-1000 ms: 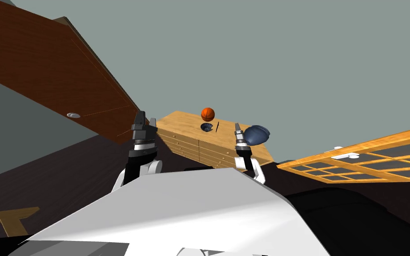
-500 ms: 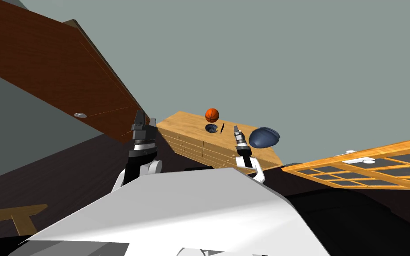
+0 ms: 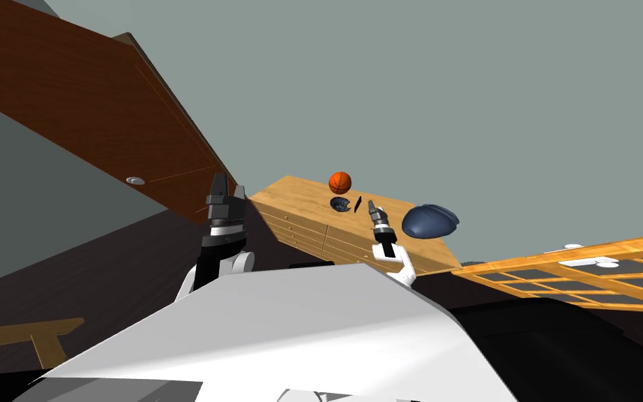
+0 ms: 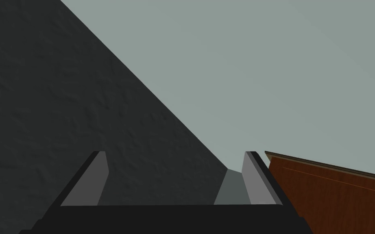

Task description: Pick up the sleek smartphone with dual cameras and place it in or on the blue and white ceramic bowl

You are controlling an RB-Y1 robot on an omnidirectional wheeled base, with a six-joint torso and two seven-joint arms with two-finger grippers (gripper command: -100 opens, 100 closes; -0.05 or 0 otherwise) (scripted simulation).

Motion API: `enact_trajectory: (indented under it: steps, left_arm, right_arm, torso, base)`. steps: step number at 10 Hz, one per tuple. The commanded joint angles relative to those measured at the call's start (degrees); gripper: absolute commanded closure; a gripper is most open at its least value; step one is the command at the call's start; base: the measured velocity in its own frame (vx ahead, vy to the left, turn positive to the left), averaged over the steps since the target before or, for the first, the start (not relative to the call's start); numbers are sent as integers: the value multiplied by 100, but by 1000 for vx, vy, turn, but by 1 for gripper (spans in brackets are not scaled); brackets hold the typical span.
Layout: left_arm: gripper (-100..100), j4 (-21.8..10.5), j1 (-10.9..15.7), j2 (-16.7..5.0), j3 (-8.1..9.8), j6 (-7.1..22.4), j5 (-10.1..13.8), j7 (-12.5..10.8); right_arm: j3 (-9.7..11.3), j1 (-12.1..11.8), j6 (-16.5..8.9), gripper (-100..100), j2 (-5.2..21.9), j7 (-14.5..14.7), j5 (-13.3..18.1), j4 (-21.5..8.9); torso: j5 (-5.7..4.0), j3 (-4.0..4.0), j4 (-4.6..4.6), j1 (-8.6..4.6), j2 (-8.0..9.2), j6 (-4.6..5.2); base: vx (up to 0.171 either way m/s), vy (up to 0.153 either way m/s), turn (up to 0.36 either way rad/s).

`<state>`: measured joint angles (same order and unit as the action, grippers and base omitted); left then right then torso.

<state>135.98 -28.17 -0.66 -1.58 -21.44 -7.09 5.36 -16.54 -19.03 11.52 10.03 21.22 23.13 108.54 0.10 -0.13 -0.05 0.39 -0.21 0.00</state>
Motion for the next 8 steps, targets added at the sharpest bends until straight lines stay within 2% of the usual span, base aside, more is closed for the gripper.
enact_trajectory:
  steps: [1, 8]
  left_arm:
    - [0, 0, 0, 0, 0, 0, 0, 0]
    - [0, 0, 0, 0, 0, 0, 0, 0]
  right_arm:
    - [-139, 116, -104, -100, 59, 194, 155, -257]
    - [-612, 549, -537, -100, 307, 895, 758, -1122]
  torso:
    - [0, 0, 0, 0, 0, 0]
    - [0, 3, 1, -2, 4, 0]
  base:
    - [41, 114, 28]
    - [55, 109, 33]
